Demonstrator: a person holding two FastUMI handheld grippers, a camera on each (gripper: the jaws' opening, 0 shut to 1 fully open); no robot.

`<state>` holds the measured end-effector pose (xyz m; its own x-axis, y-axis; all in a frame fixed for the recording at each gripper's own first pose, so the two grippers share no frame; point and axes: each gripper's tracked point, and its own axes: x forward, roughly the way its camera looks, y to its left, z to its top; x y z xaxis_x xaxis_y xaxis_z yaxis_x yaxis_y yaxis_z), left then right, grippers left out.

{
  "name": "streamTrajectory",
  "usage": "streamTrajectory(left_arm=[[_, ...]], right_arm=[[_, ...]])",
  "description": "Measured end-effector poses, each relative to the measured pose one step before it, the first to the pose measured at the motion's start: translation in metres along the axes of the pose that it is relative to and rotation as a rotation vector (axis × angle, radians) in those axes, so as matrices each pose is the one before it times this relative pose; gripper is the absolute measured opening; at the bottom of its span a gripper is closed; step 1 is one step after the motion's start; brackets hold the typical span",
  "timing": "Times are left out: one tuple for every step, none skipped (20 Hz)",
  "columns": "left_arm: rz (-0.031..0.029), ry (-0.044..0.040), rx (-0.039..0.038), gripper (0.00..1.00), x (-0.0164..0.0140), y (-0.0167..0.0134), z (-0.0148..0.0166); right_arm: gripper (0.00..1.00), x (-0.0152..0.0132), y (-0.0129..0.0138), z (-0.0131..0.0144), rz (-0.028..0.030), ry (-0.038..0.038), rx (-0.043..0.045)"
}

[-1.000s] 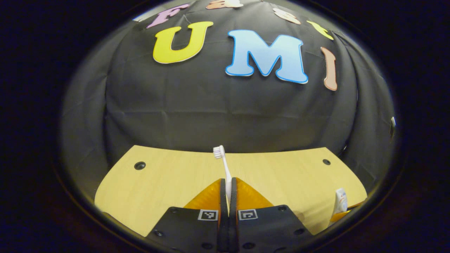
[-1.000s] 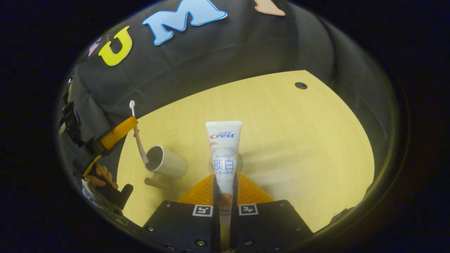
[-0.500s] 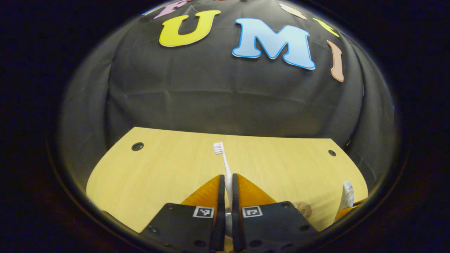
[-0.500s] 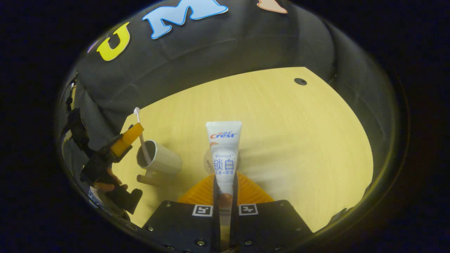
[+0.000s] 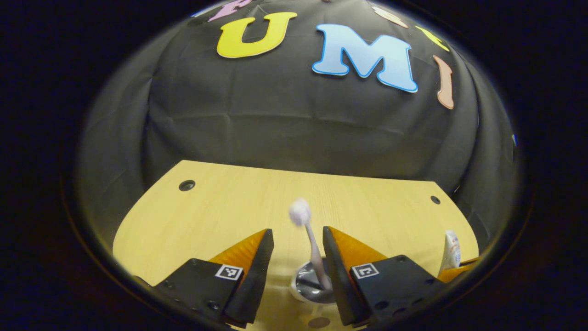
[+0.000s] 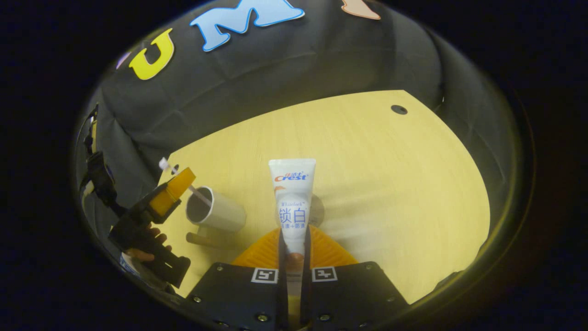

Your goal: Put the toothbrush and toothpaste on the desktop into the cup, then pick up the cup and place it on the coaster on the desktop.

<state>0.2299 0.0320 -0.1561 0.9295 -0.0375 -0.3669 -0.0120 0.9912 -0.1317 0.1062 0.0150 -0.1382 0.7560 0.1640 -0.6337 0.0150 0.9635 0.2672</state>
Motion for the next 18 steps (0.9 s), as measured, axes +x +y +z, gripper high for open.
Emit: streamTrajectory(left_arm=[[0.00242,-0.00485,-0.00495,0.72,-0.00576,0.00083,0.00156],[0.00226,-0.00537,-0.00439,0.72,-0.00568,0.0025,0.00191],[0.00029,-0.00582,-0.00371,0.72,-0.00473,0.0025,0.00239],[0.00419,-0.00593,-0.00239,0.72,-0.00578,0.00412,0.00254],[0.00047,-0.00333,-0.00341,0.71,-0.00511,0.00286,0.00004],[0.00053,0.00081,-0.0034,0.76,-0.00578,0.00326,-0.00056],[0.00084,0.0005,-0.00295,0.71,-0.00421,0.00397,-0.00045],[0.00267,-0.00107,-0.00234,0.71,-0.00438,0.00476,0.00067],[0.00288,0.00042,-0.00019,0.71,-0.00462,0.00417,-0.00031],[0.00301,-0.00081,0.00036,0.72,-0.00406,0.00513,-0.00056],[0.00379,0.00225,0.00088,0.72,-0.00424,0.00454,-0.00202],[0.00726,0.00222,0.00191,0.72,-0.0043,0.00686,-0.00164],[0.00808,0.00234,0.00129,0.72,-0.00464,0.0073,-0.00049],[0.00386,0.00181,-0.00316,0.72,-0.00443,0.00607,-0.0027],[0.00784,0.00165,-0.00149,0.74,-0.0045,0.00674,-0.00194],[0.0103,0.00069,-0.00197,0.84,-0.00468,0.00768,-0.00137],[0.01308,0.00043,-0.008,0.8,-0.00428,0.00826,-0.00045],[0.00908,-0.00303,-0.01429,0.85,-0.0047,0.0069,0.00025]], right_arm=[[0.12,-0.00032,0.00063,0.00204,0.0059,-0.00998,-0.0019],[0.12,0.00045,0.00019,-0.00008,0.0076,-0.0113,-0.00127],[0.12,-0.00053,0.00159,0.00183,0.0085,-0.01054,-0.00009],[0.12,0.0013,0.00187,0.0027,0.01102,-0.01276,0.00218],[0.12,0.0009,0.00293,0.00361,0.01303,-0.01332,0.00711],[0.12,0.00051,0.00302,0.00389,0.01243,-0.0086,0.00918],[0.12,0.00257,0.0055,0.00548,0.01171,-0.00263,0.01443],[0.12,0.00209,0.00746,-0.00163,0.02067,-0.00766,0.01354],[0.12,0.00222,0.00902,0.00368,0.01772,-0.00816,0.00873],[0.12,0.00568,0.01457,0.0075,0.01318,-0.00627,0.00219],[0.12,0.00482,0.01131,0.00399,0.01101,-0.00516,-0.00296],[0.12,0.00487,0.00966,0.00248,0.01326,-0.00505,-0.00428],[0.12,0.00306,0.00861,0.00201,0.01426,-0.00181,-0.00397],[0.12,0.00488,0.00961,0.00037,0.01308,-0.00109,-0.00625],[0.12,0.0052,0.00937,0.00216,0.01431,-0.00271,-0.00872],[0.12,0.00634,0.00773,0.00146,0.01341,-0.00383,-0.00817],[0.12,0.00711,0.00638,0.00007,0.01321,-0.00058,-0.00673],[0.12,0.00797,0.00509,-0.00077,0.00921,0.00075,-0.0039]])
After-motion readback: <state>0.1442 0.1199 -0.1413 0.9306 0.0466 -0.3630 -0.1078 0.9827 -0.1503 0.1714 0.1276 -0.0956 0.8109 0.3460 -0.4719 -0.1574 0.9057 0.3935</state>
